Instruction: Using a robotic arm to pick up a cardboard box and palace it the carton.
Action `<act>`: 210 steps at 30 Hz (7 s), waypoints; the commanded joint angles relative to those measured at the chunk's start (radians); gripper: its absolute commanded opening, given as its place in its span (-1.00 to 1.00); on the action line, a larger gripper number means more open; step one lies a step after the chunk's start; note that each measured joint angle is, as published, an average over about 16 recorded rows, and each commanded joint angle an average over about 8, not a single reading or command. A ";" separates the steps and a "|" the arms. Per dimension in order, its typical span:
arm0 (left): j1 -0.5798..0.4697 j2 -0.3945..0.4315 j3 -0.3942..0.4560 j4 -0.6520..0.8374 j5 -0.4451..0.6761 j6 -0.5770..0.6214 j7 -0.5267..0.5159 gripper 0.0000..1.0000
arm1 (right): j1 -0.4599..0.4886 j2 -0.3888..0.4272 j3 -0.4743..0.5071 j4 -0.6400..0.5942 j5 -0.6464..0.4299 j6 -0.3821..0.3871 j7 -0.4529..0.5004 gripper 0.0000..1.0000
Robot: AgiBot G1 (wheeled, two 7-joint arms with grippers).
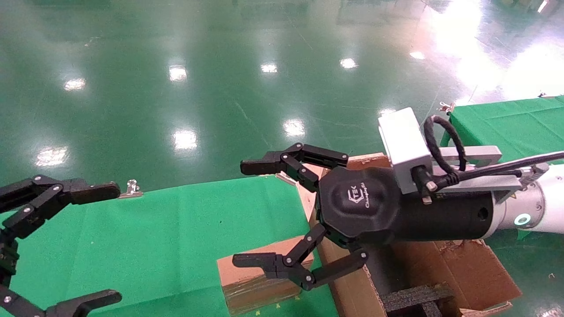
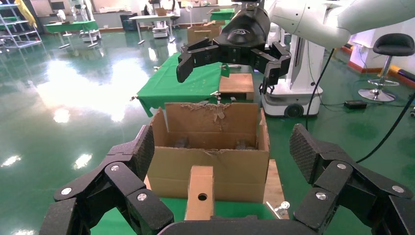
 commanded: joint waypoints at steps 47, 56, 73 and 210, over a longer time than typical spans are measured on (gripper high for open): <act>-0.001 0.000 0.001 0.001 0.000 0.000 0.001 -1.00 | 0.146 -0.067 -0.243 0.020 -0.401 -0.070 0.027 1.00; -0.001 0.000 0.001 0.001 -0.001 0.000 0.001 -1.00 | 0.249 -0.146 -0.357 0.017 -0.615 -0.049 0.018 1.00; -0.001 0.000 0.002 0.001 -0.001 0.000 0.001 -1.00 | 0.406 -0.278 -0.501 -0.027 -0.867 -0.067 -0.004 1.00; -0.002 -0.002 0.006 0.003 -0.004 -0.001 0.004 1.00 | 1.179 0.185 -1.548 -0.717 -0.320 0.155 0.211 -1.00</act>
